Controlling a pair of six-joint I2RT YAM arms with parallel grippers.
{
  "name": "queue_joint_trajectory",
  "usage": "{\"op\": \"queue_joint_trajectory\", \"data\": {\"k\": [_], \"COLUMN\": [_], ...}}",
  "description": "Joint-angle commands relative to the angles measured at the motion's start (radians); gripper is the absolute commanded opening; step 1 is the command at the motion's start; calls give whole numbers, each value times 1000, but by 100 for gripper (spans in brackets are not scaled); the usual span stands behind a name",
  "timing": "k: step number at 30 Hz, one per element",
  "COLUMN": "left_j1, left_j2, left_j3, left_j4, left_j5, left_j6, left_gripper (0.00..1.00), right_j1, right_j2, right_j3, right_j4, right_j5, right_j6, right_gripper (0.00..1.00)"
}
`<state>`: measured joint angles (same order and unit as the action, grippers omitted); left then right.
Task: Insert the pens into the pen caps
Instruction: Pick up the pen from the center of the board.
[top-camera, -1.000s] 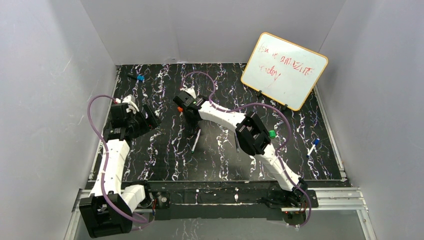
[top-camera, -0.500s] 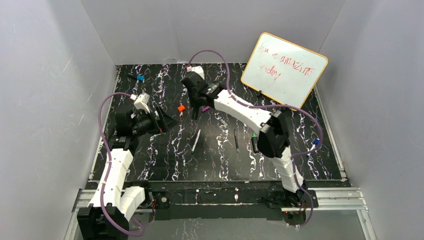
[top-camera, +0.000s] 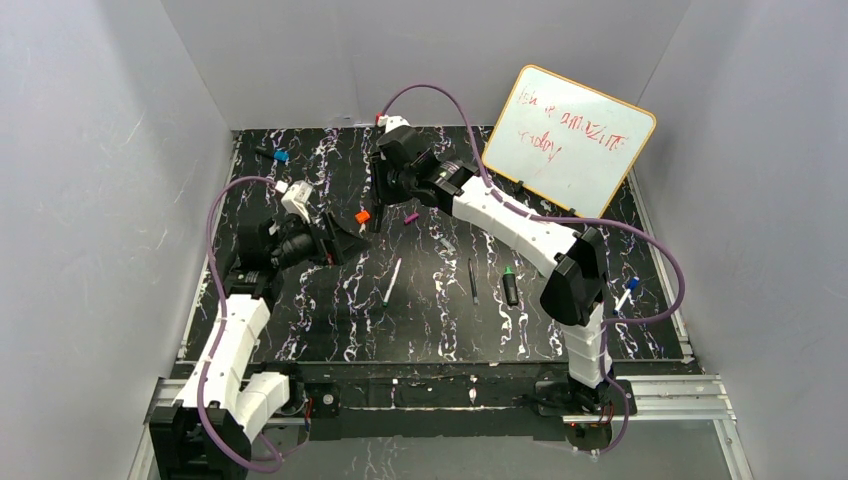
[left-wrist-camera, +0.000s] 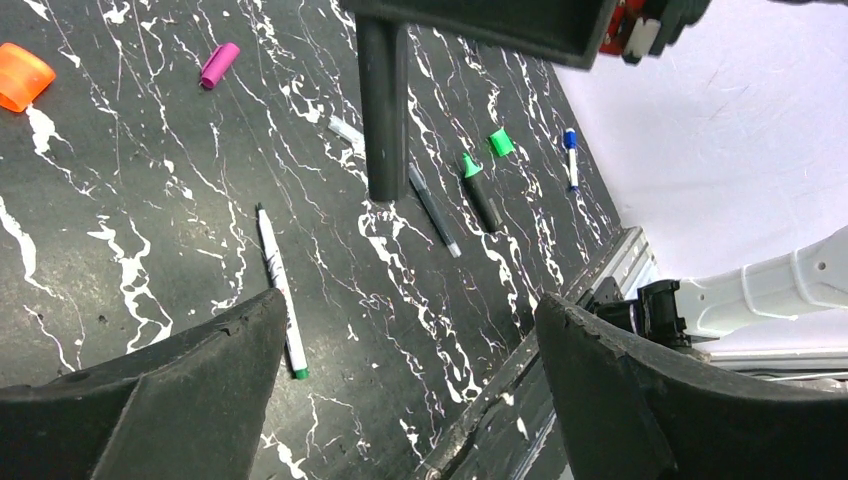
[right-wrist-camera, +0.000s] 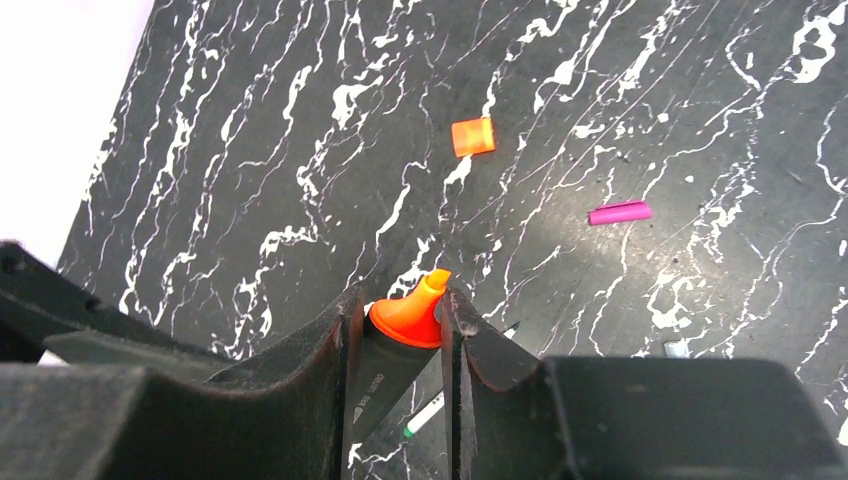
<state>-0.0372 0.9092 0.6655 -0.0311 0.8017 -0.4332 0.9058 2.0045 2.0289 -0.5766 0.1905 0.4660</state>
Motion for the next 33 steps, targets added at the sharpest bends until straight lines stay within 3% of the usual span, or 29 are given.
{"op": "queue_joint_trajectory", "data": {"k": [1,21,29,33], "left_j1": [-6,-87,-87,-87], "left_j2": [28,94,99,102], "left_j3": [50,54,59,59], "left_j4": [53,100,69,71], "left_j5": [25,-66,-97,-89], "left_j6": [3,65,110,114], "left_gripper": [91,85,59,59], "right_j1": [12,65,65,66], "right_j2": [-3,62,53,52], "right_j3": [5,131,123,124], "right_j4": [48,-9,-14,-13], "right_j5": [-77,-126,-129,-140], "right_j6": [4,11,4,6], "right_gripper": [1,1,1,1]}}
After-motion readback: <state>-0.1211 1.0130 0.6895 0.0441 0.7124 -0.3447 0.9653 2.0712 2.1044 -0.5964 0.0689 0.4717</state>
